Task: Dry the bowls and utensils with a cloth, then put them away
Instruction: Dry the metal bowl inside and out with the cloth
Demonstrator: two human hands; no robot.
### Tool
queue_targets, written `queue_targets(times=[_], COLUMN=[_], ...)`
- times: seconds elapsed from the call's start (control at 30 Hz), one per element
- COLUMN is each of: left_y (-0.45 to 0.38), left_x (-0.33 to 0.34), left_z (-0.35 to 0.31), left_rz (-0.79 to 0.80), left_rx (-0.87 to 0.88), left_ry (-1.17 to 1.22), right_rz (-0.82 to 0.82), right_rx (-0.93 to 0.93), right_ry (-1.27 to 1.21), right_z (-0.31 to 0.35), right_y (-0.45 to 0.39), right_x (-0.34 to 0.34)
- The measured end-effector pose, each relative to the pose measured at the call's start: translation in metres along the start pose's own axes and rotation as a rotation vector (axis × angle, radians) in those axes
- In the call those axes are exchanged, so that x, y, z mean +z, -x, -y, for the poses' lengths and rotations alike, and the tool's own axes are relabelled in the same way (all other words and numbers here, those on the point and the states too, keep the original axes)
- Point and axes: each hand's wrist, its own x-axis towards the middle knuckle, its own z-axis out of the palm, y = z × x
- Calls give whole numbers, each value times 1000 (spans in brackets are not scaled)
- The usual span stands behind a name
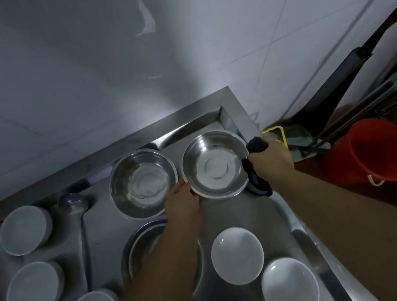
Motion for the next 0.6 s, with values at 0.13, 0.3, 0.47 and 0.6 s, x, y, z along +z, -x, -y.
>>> queue_targets(times=[0.13,0.3,0.47,0.6], left_y=[-4,-6,-9,-9], left_x=[7,14,12,5], left_z=[2,10,9,15], left_rz=[-3,-4,-20,-4], left_rx=[8,84,74,25], left_ry=[109,114,33,-7], right_rz=[-15,-42,-33,-63], right_rx=[-20,-50,-51,-32], right_ry=[43,56,16,-21], right_z=[-1,5,3,-2], right_y=[-14,-24,-20,-8], right_x=[13,25,18,4])
